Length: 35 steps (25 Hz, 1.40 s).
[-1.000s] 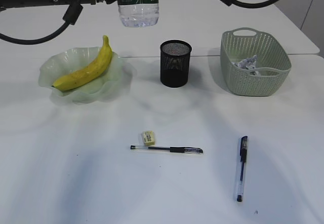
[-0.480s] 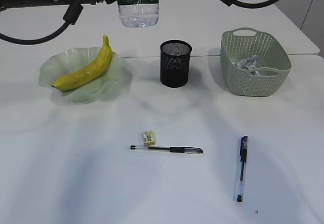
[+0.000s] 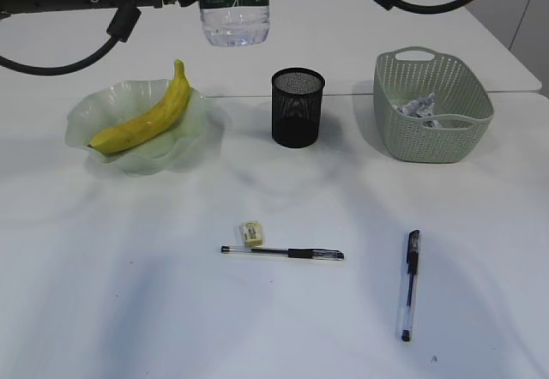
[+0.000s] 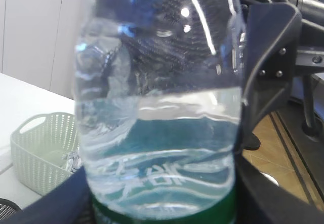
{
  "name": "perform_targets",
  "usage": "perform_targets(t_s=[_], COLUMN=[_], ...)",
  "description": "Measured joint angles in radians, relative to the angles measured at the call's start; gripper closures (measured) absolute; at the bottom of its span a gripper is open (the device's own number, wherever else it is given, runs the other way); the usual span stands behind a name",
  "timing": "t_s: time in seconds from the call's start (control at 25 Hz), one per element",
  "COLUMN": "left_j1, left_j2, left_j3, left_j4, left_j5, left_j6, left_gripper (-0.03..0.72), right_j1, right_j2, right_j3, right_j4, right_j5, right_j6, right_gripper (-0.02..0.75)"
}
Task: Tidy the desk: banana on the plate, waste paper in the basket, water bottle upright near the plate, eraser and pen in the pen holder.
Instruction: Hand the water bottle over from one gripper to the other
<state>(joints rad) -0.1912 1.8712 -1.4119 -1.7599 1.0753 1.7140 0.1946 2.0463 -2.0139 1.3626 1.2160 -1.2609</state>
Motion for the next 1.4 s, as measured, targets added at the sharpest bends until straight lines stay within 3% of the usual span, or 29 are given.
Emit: perform_targets(t_s=[0.36,0.8,1.4], left_j1=[0.0,0.0,0.0], left_j2=[0.0,0.004,0.014], left_j3=[0.0,0.0,0.0], left_j4=[0.0,0.021,0.042], left_j5=[0.0,0.002,-0.007], left_j6=[-0.004,-0.001,0.004], left_gripper=[0.302,0.33,0.33], right_j1=[0.0,0.0,0.0], right_j2=[0.0,0.0,0.0], right_j3=[0.0,0.0,-0.002], right_j4=[-0.002,0.024,-0.016], right_j5=[0.0,-0.004,-0.011], right_j6=[0.008,0.08,0.183], right_gripper=[0.383,0.146,0.127])
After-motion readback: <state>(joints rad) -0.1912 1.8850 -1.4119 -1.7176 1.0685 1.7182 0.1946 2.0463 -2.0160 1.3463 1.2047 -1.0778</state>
